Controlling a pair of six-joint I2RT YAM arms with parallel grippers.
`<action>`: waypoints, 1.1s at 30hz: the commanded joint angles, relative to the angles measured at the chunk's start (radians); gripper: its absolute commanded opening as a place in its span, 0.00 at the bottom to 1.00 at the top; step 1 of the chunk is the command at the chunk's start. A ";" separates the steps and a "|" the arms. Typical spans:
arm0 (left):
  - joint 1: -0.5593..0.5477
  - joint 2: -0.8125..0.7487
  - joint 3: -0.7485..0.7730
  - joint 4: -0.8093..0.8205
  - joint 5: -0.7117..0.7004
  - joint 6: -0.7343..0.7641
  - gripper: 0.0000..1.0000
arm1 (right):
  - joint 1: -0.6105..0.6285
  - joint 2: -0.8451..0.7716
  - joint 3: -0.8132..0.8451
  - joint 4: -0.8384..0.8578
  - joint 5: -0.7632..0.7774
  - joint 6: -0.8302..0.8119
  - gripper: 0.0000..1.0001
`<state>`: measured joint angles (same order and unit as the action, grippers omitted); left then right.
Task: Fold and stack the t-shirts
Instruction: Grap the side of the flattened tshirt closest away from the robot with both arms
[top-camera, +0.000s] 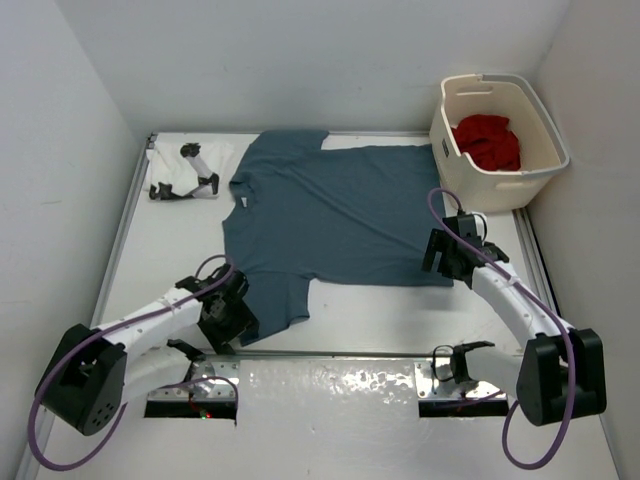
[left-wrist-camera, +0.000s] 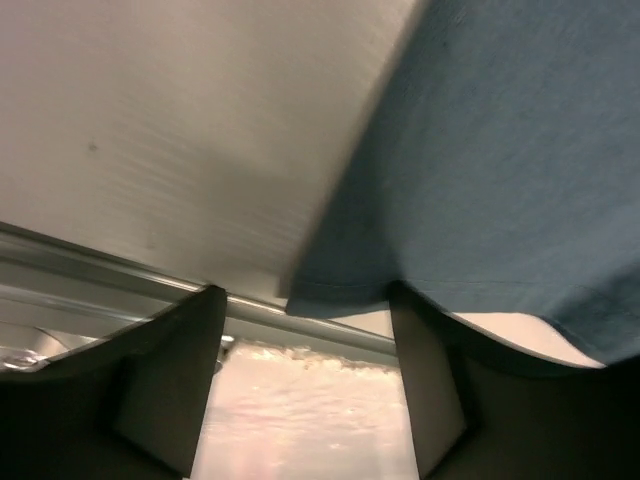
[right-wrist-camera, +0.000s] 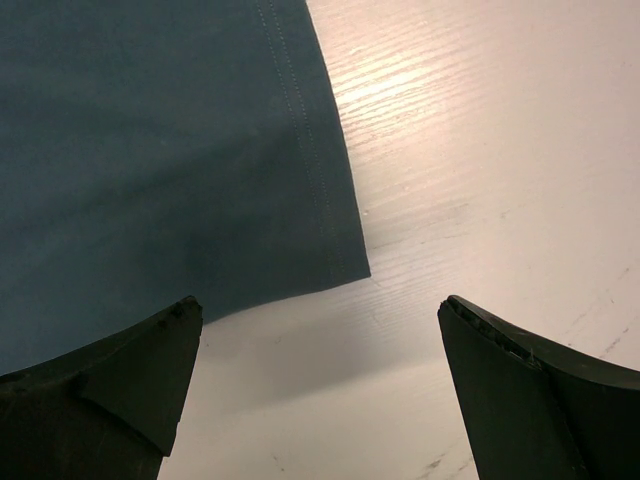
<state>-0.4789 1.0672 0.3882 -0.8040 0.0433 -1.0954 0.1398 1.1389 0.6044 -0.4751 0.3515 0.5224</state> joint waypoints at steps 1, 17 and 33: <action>-0.009 0.025 -0.022 0.083 -0.011 -0.011 0.53 | -0.002 -0.018 0.002 0.001 0.040 0.018 0.99; -0.010 0.085 0.080 0.120 -0.033 0.034 0.00 | -0.103 0.011 -0.091 0.088 -0.072 0.027 0.97; -0.010 0.080 0.132 0.057 -0.075 0.052 0.00 | -0.132 0.110 -0.244 0.300 -0.147 0.102 0.36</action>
<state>-0.4831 1.1591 0.4847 -0.7345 -0.0051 -1.0515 0.0139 1.2430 0.4061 -0.1905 0.2298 0.5957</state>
